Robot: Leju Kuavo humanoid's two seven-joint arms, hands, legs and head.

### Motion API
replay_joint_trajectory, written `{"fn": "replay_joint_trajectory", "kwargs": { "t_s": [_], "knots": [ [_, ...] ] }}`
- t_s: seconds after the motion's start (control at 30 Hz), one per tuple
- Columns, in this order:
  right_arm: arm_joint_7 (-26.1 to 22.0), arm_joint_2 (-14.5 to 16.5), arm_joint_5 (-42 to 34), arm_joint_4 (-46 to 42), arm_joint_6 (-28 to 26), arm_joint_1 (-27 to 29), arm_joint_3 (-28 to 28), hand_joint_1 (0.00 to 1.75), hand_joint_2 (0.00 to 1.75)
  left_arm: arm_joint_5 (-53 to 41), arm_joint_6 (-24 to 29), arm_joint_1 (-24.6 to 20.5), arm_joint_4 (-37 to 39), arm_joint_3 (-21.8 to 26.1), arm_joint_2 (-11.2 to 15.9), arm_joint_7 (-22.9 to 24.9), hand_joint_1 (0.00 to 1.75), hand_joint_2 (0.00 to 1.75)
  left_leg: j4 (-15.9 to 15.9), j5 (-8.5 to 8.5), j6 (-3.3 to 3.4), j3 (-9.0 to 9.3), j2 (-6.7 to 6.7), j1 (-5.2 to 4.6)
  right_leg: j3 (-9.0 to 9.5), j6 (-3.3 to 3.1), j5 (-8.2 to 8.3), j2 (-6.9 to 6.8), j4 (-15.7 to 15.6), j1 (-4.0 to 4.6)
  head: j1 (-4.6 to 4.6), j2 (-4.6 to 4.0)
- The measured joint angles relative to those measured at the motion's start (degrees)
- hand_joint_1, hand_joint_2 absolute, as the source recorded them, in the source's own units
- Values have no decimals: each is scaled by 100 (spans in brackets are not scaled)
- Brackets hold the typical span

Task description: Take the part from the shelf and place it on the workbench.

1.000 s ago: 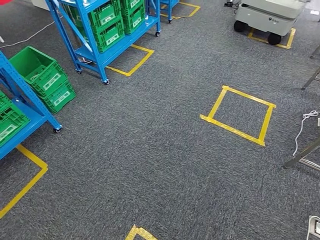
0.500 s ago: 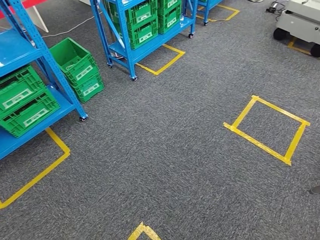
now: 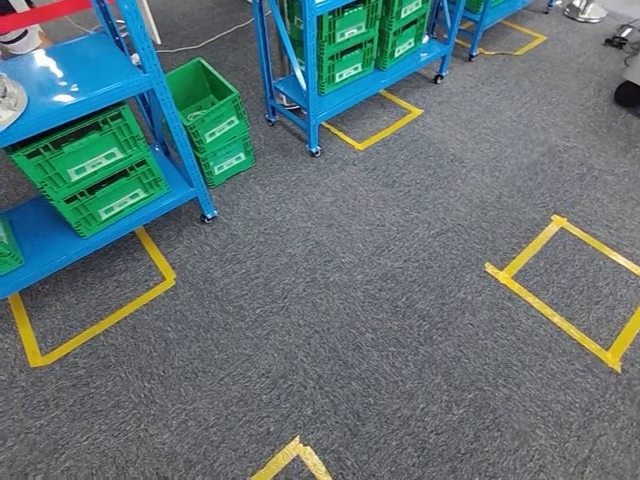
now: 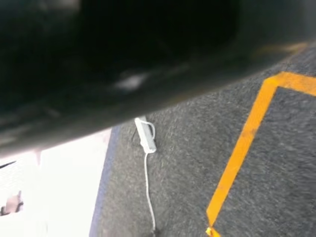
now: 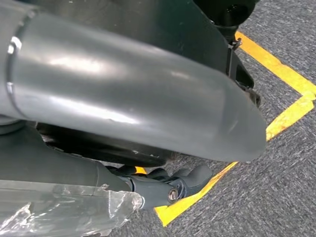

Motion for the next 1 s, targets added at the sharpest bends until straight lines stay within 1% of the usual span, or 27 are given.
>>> {"fn": "replay_joint_trajectory", "kwargs": {
  "t_s": [0.03, 0.07, 0.1, 0.13, 0.17, 0.2, 0.23, 0.27, 0.3, 0.33, 0.37, 0.4, 0.43, 0.5, 0.53, 0.57, 0.63, 0.67, 0.7, 0.73, 0.77, 0.8, 0.83, 0.87, 0.9, 0.93, 1.0],
  "knots": [
    [-2, -1, 0, 1, -2, -1, 1, 0, 0, -1, 0, 3, 3, 20, -3, 1, 0, 0, -11, 13, 32, 4, -54, 16, -15, 34, -71, 98, 85, -5, 16, 0],
    [-3, -1, 5, 2, -2, -3, 1, 0, 0, -5, 0, 0, 6, 37, -6, 1, 0, 0, -22, 32, 64, 9, -105, 35, -89, 67, -201, 231, 285, -11, 32, 0],
    [-5, -2, 15, 3, 1, -5, 2, 0, 0, -8, 0, -7, 8, 43, -8, 1, 0, 0, -23, 43, 86, 9, -154, 48, -239, 92, -382, 390, 610, -18, 53, 0],
    [-7, -2, 23, 3, 4, -8, 3, 0, 0, -11, 0, -15, 9, 46, -7, 0, 0, 0, -22, 48, 102, 4, -210, 51, -427, 105, -578, 485, 1016, -21, 69, 0],
    [-7, -2, 29, 4, 6, -8, 4, 0, 0, -13, 0, -22, 10, 48, -7, -1, 0, 0, -21, 50, 110, 2, -273, 51, -616, 113, -723, 521, 1396, -23, 73, 0],
    [-6, -2, 32, 4, 7, -9, 4, 0, 0, -13, 0, -25, 12, 51, -6, -1, 0, 0, -20, 50, 111, 3, -344, 52, -749, 117, -767, 535, 1634, -24, 76, 0],
    [-5, -2, 30, 4, 7, -10, 4, 0, 0, -13, 0, -26, 14, 54, -5, 0, 0, 0, -19, 49, 111, 9, -419, 54, -785, 117, -690, 542, 1652, -28, 79, 0],
    [-5, -2, 30, 4, 7, -11, 4, 0, 0, -13, 0, -25, 18, 55, -6, 0, 0, 0, -18, 49, 105, 18, -494, 59, -720, 117, -518, 557, 1456, -36, 78, 0],
    [-5, -2, 30, 4, 7, -13, 4, 0, 0, -13, 0, -26, 22, 56, -7, 0, 0, 0, -14, 46, 92, 27, -570, 66, -560, 122, -279, 628, 1071, -55, 79, 0],
    [-5, -2, 30, 4, 8, -15, 5, 0, 0, -13, 0, -28, 25, 56, -5, 0, 0, 0, 1, 41, 66, 27, -642, 62, -384, 131, -87, 767, 653, -83, 83, 0],
    [-5, -2, 30, 4, 10, -20, 5, 0, 0, -13, 0, -33, 26, 56, -3, 0, 0, 0, 18, 37, 34, 18, -706, 59, -251, 126, 39, 891, 329, -108, 79, 0],
    [-4, -2, 30, 4, 13, -25, 6, 0, 0, -13, 0, -34, 27, 56, 0, 0, 0, 0, 27, 38, -2, 0, -765, 57, -162, 109, 101, 991, 118, -122, 78, 0],
    [-4, -2, 30, 4, 16, -30, 7, 0, 0, -13, 0, -32, 28, 57, 3, 0, 0, 0, 27, 48, -40, -23, -819, 58, -131, 78, 97, 1025, 55, -120, 75, 0],
    [-3, -1, 28, 4, 18, -35, 8, 0, 0, -13, 0, -19, 35, 64, 5, 0, 0, 0, 6, 77, -109, -54, -887, 86, -112, -10, 118, 916, 52, -104, 70, 0],
    [-3, 1, 27, 4, 18, -35, 9, 0, 0, -13, 0, -14, 39, 69, 5, -1, 0, 0, 41, 53, -137, -77, -820, 86, -105, -50, 135, 858, 42, -105, 61, 0],
    [-4, 2, 27, 4, 18, -34, 9, 0, 0, -12, 0, -15, 42, 74, 5, -1, 0, 0, 172, -39, -162, -144, -696, 81, -107, -90, 149, 788, 29, -108, 41, 0],
    [-5, 3, 27, 4, 16, -24, 9, 0, 0, -11, 0, -30, 45, 76, 7, -1, 0, 0, 813, -408, -198, -455, -403, 66, -117, -144, 156, 632, 15, -101, 3, 0],
    [-5, 2, 27, 5, 13, -19, 9, 0, 0, -10, 0, -38, 46, 75, 8, -1, 0, 0, 1224, -599, -211, -654, -335, 67, -126, -158, 153, 547, 15, -93, -8, 0],
    [-6, 2, 27, 5, 8, -15, 9, 0, 0, -11, -1, -41, 48, 74, 8, -1, 0, 0, 1549, -715, -217, -808, -311, 69, -133, -164, 150, 468, 15, -87, -7, 0],
    [-7, 1, 27, 6, 2, -13, 9, 0, 0, -12, -2, -39, 49, 75, 9, -1, 0, 0, 1680, -713, -217, -865, -304, 70, -135, -168, 146, 393, 16, -83, -8, 0],
    [-7, 1, 27, 7, -4, -12, 10, 0, 0, -12, -4, -37, 49, 78, 10, -2, 0, 0, 1578, -597, -211, -805, -295, 69, -131, -167, 143, 325, 16, -81, -8, 0],
    [-7, 2, 27, 7, -10, -12, 10, 0, 0, -13, -7, -35, 50, 81, 11, -4, 0, 0, 1278, -411, -198, -642, -256, 65, -122, -161, 137, 265, 16, -80, -7, 0],
    [-7, 2, 27, 7, -15, -12, 11, 0, 0, -13, -9, -37, 50, 83, 12, -7, 0, 0, 869, -212, -176, -418, -148, 54, -110, -149, 129, 209, 16, -76, -8, 0],
    [-8, 2, 25, 7, -19, -11, 11, 0, 0, -14, -10, -46, 50, 84, 12, -11, 0, 0, 483, -78, -150, -215, -37, 38, -104, -124, 112, 162, 26, -59, -12, 0],
    [-8, 2, 24, 7, -21, -10, 11, 0, 0, -14, -11, -56, 50, 83, 12, -13, 0, 0, 212, -5, -121, -79, 51, 23, -103, -96, 96, 120, 30, -41, -9, 0],
    [-9, 1, 20, 7, -25, -9, 11, 0, 0, -15, -13, -63, 50, 84, 12, -15, 0, 0, 71, 10, -90, -17, 98, 9, -95, -67, 83, 77, 27, -25, -6, 0],
    [-9, 1, 12, 7, -33, -7, 13, 0, 0, -15, -15, -57, 51, 91, 9, -16, 0, 0, 26, 9, -29, -19, 5, 5, -56, -9, 72, 1, 1, -18, 4, 0]
  ]
}}
